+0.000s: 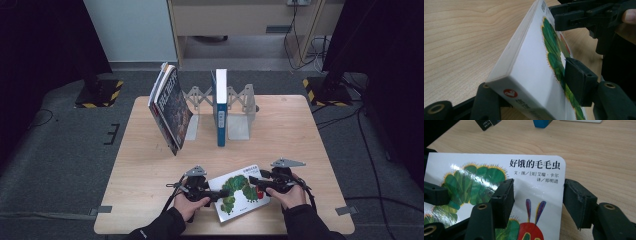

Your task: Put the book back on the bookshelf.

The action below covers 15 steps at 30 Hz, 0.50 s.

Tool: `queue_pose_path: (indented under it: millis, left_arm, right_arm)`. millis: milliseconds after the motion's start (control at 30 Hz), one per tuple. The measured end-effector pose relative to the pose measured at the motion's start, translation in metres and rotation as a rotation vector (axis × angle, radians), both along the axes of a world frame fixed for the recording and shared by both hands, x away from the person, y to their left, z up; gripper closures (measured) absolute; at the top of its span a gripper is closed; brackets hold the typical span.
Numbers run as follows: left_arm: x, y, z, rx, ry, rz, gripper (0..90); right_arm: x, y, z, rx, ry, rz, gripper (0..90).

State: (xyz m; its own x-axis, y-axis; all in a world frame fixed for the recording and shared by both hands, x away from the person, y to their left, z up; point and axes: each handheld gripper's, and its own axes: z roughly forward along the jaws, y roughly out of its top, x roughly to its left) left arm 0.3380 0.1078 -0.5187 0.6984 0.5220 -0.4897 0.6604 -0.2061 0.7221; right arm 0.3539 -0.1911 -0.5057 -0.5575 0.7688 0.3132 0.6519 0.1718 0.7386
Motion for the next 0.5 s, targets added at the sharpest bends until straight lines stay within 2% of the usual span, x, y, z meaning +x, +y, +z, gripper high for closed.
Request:
queue_pose_path:
  millis: [200, 300, 333, 500]
  left_arm:
    - [-0.001, 0.002, 0.007, -0.01, 0.018, 0.002, 52.7]
    - [-0.001, 0.005, 0.011, -0.019, 0.035, 0.007, 57.9]
    - [-0.001, 0.006, 0.013, -0.032, 0.044, 0.008, 61.1]
    - [-0.002, 0.007, 0.022, -0.027, 0.02, 0.014, 67.2]
  right_arm:
    - [0.0, -0.002, 0.002, 0.053, -0.03, 0.007, 40.9]
    - [0.0, -0.004, 0.004, 0.091, -0.039, 0.009, 36.7]
    - [0.0, -0.004, 0.004, 0.095, -0.044, 0.006, 36.3]
    - [0.001, -0.008, 0.005, 0.079, -0.06, -0.006, 31.5]
